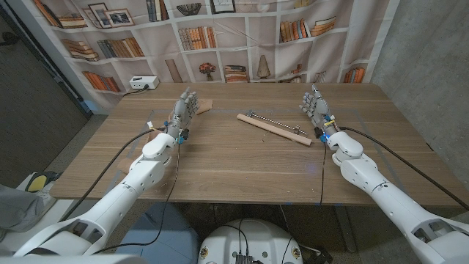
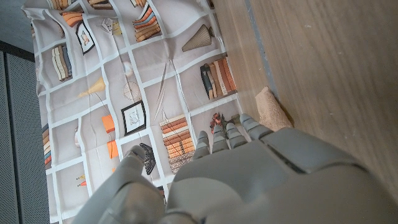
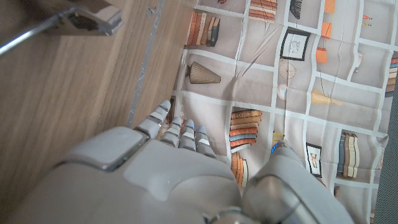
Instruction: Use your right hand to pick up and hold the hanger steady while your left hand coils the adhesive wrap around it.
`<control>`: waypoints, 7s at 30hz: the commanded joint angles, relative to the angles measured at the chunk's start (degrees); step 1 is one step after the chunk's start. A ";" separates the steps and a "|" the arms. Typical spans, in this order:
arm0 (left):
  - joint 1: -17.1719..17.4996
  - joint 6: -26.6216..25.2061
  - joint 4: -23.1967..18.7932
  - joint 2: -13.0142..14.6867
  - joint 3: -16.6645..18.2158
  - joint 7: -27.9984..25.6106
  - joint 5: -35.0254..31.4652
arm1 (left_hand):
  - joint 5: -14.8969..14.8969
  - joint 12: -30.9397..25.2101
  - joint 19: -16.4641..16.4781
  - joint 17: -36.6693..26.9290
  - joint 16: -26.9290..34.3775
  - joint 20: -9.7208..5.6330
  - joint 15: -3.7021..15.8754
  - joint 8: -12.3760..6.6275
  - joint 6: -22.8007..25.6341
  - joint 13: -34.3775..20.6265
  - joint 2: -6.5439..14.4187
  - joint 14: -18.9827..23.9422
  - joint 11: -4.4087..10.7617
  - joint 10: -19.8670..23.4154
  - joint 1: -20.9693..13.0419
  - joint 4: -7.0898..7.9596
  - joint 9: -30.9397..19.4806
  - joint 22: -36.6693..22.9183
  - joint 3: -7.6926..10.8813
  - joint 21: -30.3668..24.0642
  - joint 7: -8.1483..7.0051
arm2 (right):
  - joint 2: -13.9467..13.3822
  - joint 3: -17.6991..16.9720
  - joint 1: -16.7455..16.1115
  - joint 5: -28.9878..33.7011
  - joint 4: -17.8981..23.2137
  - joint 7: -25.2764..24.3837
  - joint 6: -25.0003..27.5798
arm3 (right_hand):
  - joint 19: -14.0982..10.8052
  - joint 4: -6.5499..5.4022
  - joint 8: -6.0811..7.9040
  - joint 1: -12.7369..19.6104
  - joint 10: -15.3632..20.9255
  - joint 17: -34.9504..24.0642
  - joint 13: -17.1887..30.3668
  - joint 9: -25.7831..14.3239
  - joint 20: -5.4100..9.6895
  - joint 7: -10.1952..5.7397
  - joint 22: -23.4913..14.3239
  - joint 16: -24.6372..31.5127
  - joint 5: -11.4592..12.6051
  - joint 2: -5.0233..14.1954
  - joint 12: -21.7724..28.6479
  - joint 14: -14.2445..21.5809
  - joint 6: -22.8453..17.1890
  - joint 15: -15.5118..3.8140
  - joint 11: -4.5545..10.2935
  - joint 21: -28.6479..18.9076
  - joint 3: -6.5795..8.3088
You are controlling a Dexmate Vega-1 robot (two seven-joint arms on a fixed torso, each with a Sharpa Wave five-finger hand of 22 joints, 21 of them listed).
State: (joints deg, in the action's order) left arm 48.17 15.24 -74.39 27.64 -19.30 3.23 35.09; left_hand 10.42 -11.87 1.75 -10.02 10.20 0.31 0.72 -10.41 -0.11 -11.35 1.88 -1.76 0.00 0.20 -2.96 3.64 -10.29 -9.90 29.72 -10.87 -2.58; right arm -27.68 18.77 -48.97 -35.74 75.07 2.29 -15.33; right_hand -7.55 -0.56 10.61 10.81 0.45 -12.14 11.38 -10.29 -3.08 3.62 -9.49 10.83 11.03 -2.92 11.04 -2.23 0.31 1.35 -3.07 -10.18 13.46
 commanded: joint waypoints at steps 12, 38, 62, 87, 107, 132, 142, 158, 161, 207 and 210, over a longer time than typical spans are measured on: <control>2.26 -3.06 -0.29 -7.75 9.39 5.08 -8.03 | 0.41 -0.32 0.51 -0.32 0.43 0.01 -0.04 -0.37 0.09 -0.14 0.01 -0.39 0.11 -0.45 -0.59 -0.11 -0.08 -0.18 0.23 -0.26 -0.38 | 5.17 -7.59 -2.26 8.38 2.51 4.49 4.07 | 0.44 0.48 0.38 0.67 1.37 -0.14 0.17 -0.33 -0.68 0.29 -0.20 0.26 0.19 0.31 0.94 -1.49 0.18 0.17 -0.81 -0.21 0.30; 3.42 -3.48 -1.90 -10.04 11.79 5.72 -10.17 | 0.40 -0.38 0.48 -0.33 0.44 0.00 -0.09 -0.39 0.17 -0.13 0.08 -0.41 -0.34 -0.38 -0.55 -0.30 -0.08 -0.18 0.11 -0.27 -0.32 | 2.09 -7.80 -6.23 13.79 9.92 2.16 5.88 | 0.74 1.62 0.48 2.08 1.70 0.15 0.27 -0.35 -0.54 0.45 -0.19 0.30 0.10 0.40 0.99 -2.02 0.27 0.17 -0.98 -0.33 0.60; 4.98 -2.87 -4.90 -11.95 10.16 1.67 -12.10 | 0.39 -0.52 0.48 -0.33 0.51 0.05 -0.11 -0.50 0.56 -0.13 0.14 -0.20 -0.34 -0.04 -0.51 -0.46 -0.08 -0.18 0.00 -0.28 -0.18 | -2.48 -7.58 -7.50 16.09 13.49 1.02 7.24 | 1.04 3.38 0.66 4.75 2.22 0.37 0.35 -0.36 -0.57 0.37 -0.18 0.48 0.05 0.89 1.13 -2.14 0.35 -0.10 -0.63 -0.35 1.49; 1.94 -4.92 -2.62 -12.54 9.18 3.01 -13.25 | 0.38 -0.48 0.51 -0.32 0.48 -0.08 -0.09 -0.43 0.55 -0.12 0.16 -0.21 0.09 -0.11 -0.50 -0.65 -0.08 -0.17 -0.12 -0.30 -0.18 | -5.88 -6.34 -8.20 20.67 16.51 -2.70 8.50 | -2.13 6.88 1.26 9.92 3.11 0.42 0.62 -0.40 -0.21 -0.11 -0.34 1.52 -0.11 1.37 1.34 0.44 -1.08 0.04 -1.39 -1.28 3.03; 2.58 -6.10 -2.98 -12.00 9.90 3.48 -13.32 | 0.37 -0.48 0.54 -0.33 0.47 -0.11 -0.12 -0.43 0.64 -0.12 0.17 -0.23 -0.09 -0.11 -0.46 -0.79 -0.08 -0.18 -0.23 -0.31 -0.14 | -8.42 -3.45 -9.02 26.64 21.13 -8.12 11.57 | -5.38 9.05 1.56 13.92 6.30 0.12 0.74 -0.42 -1.47 0.52 -0.36 3.04 -0.16 1.72 2.26 4.83 -2.81 -0.41 -1.12 -1.87 4.09; 2.52 -6.01 -2.79 -11.01 10.55 3.77 -13.54 | 0.32 -0.53 0.48 -0.34 0.45 -0.19 -0.02 -0.46 0.84 -0.13 -0.18 -0.29 -0.33 0.05 -0.30 -0.99 -0.08 -0.17 -0.56 -0.28 -0.02 | -11.60 -1.20 -9.43 30.65 25.15 -10.05 14.64 | -5.00 9.45 1.63 15.20 7.14 -0.04 0.79 -0.43 -1.82 0.42 -0.36 2.78 -0.20 1.61 2.33 4.50 -3.73 -0.75 -0.79 -1.34 4.23; 3.10 -7.04 -4.07 -10.62 10.71 3.10 -13.66 | 0.32 -0.58 0.47 -0.34 0.44 -0.19 -0.06 -0.53 1.08 -0.13 -0.31 -0.34 -0.33 0.19 -0.23 -1.06 -0.08 -0.17 -0.68 -0.28 0.05 | -13.05 -1.11 -10.06 31.33 26.53 -10.07 15.44 | -4.40 9.54 1.51 15.74 6.96 -0.09 0.81 -0.43 -1.76 0.24 -0.35 2.52 -0.18 1.63 2.15 3.96 -3.72 -0.83 -0.62 -1.01 4.32; 1.15 -7.25 -2.99 -10.38 10.11 4.62 -14.10 | 0.34 -0.70 0.21 -0.30 0.21 -0.31 -0.01 -0.61 1.47 -0.12 -0.15 -1.01 -0.56 0.54 -0.45 -1.33 -0.08 -0.17 -0.62 -0.19 0.24 | -14.78 -0.32 -10.56 35.11 29.56 -12.68 18.20 | -5.10 9.64 1.59 16.76 8.15 -0.21 0.90 -0.44 -1.91 -0.16 -0.36 2.93 -0.12 1.77 2.44 5.13 -4.47 -1.37 -0.01 -1.17 4.50; 1.16 -7.14 -3.04 -10.32 10.12 4.60 -14.26 | 0.34 -0.70 0.22 -0.30 0.23 -0.35 -0.05 -0.61 1.50 -0.12 -0.11 -1.00 -0.57 0.56 -0.49 -1.36 -0.08 -0.17 -0.61 -0.20 0.25 | -14.84 -0.10 -10.63 35.84 29.76 -13.40 18.30 | -5.24 9.65 1.62 17.00 8.35 -0.24 0.93 -0.44 -1.93 -0.22 -0.36 3.12 -0.11 1.79 2.47 5.64 -4.69 -1.76 -0.01 -1.18 4.53; 1.63 -7.39 -3.21 -9.75 9.79 4.87 -15.06 | 0.21 -0.46 -0.39 -0.20 0.23 -0.29 -0.04 -0.38 1.03 -0.11 0.51 -1.52 -0.70 0.03 -1.56 -2.52 -0.08 -0.16 -0.12 -0.10 0.16 | -18.91 3.12 -11.28 45.75 37.41 -16.70 28.42 | -9.14 9.75 1.71 20.81 13.07 -0.62 1.20 -0.46 -1.97 -1.11 -0.38 4.80 -0.11 2.20 3.41 10.53 -7.17 -3.58 1.71 -1.72 5.10; 1.53 -7.34 -3.05 -9.77 9.81 5.00 -15.01 | 0.20 -0.47 -0.39 -0.21 0.23 -0.33 -0.06 -0.39 1.07 -0.11 0.51 -1.55 -0.68 0.06 -1.58 -2.57 -0.08 -0.16 -0.12 -0.11 0.12 | -19.09 3.39 -11.17 46.48 37.76 -16.85 29.15 | -9.32 9.75 1.74 21.01 13.42 -0.65 1.22 -0.46 -2.03 -1.09 -0.38 4.91 -0.13 2.21 3.48 10.82 -7.38 -3.82 1.76 -1.71 5.12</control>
State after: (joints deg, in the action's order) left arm 49.87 8.37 -77.43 17.68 -9.51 7.88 20.10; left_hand 10.41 -12.31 1.41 -10.14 10.20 0.00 0.61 -10.63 1.02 -11.31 2.50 -2.68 -0.21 0.40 -4.02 1.57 -10.26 -9.87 29.39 -10.86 -2.25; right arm -46.61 21.50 -60.05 8.81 111.83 -13.41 11.71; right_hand -16.36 9.16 12.31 31.16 13.27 -12.67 12.40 -10.52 -5.12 2.47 -9.73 15.46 11.02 -0.66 14.21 7.93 -6.35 -2.25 -1.50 -11.48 18.27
